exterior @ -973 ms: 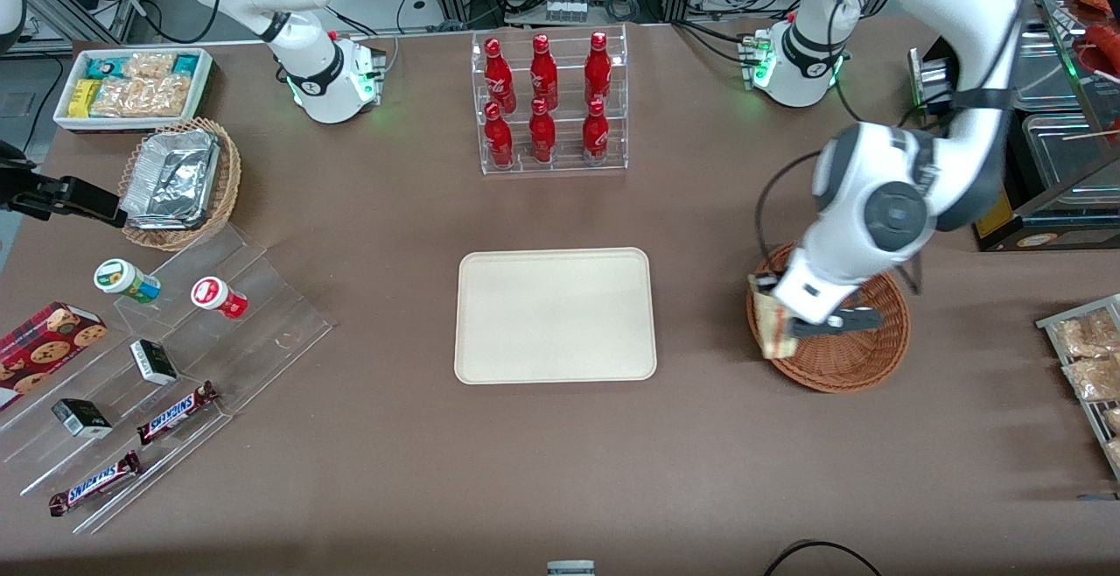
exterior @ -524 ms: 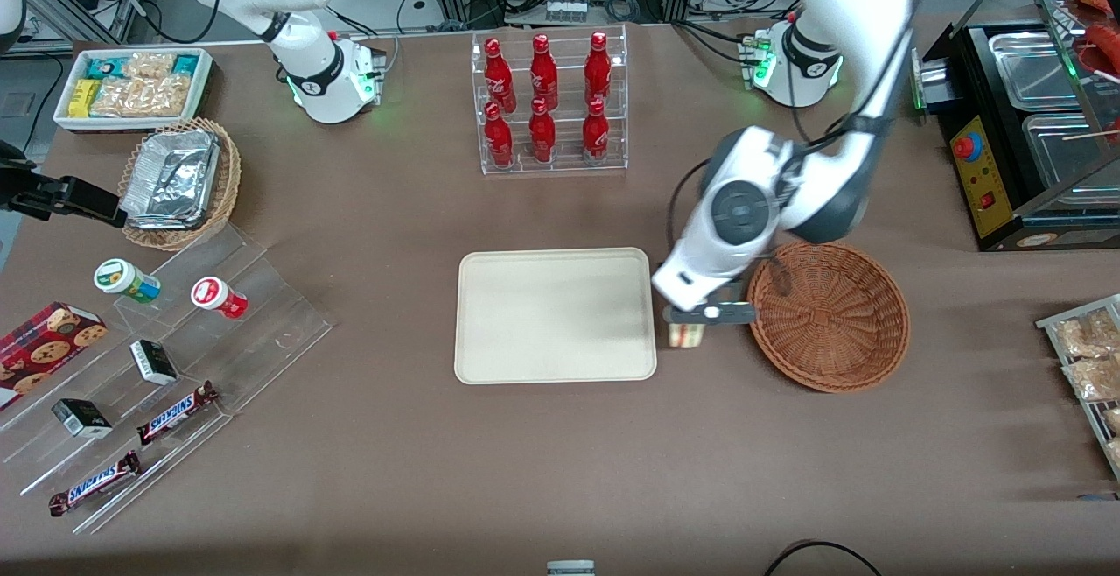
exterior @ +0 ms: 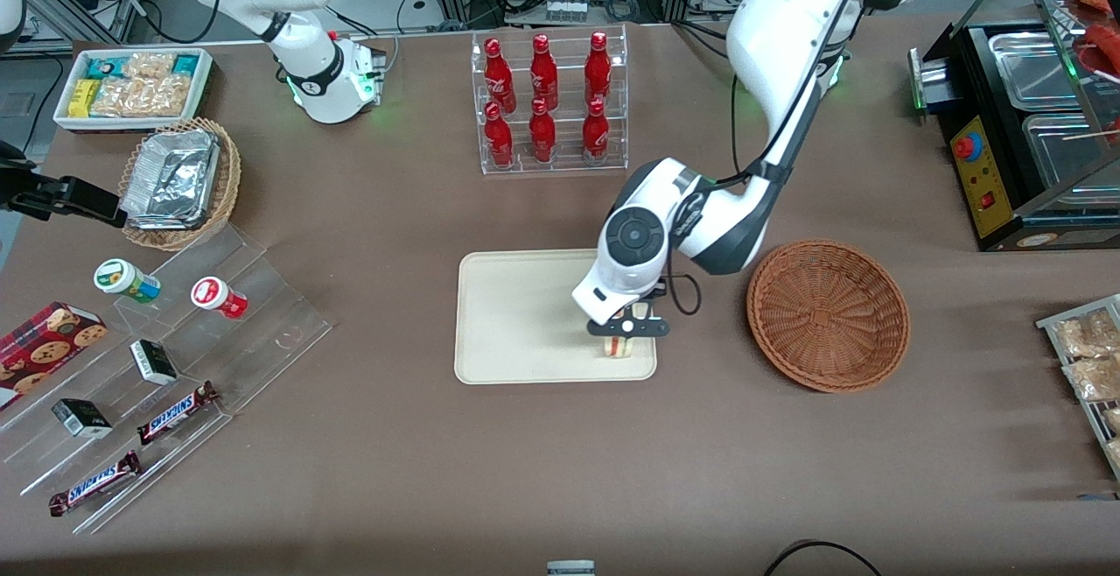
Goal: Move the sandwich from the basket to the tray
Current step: 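Lower the sandwich onto the tray and open the left gripper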
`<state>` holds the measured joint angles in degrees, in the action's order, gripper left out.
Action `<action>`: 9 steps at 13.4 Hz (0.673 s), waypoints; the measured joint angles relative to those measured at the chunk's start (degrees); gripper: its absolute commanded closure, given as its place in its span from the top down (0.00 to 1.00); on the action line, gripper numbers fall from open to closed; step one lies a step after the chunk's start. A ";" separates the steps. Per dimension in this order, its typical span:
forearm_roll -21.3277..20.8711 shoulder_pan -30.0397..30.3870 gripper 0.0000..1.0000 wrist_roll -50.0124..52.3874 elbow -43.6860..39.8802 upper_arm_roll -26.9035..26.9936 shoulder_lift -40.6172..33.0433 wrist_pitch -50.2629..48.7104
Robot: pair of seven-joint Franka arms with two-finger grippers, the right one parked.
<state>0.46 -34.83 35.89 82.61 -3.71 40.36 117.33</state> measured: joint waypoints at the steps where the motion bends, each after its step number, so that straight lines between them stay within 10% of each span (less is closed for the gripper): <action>1: 0.00 -0.17 0.00 0.57 -1.61 0.00 1.35 0.00; 7: 0.00 -1.19 0.00 2.29 -6.42 0.00 6.67 1.02; 8: 0.00 -1.19 0.21 2.29 -6.53 0.01 6.75 1.02; 9: 0.00 -1.19 0.74 2.29 -6.53 0.02 6.80 1.02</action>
<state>0.46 -36.02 38.19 76.08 -3.69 47.16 118.35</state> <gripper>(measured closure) 0.850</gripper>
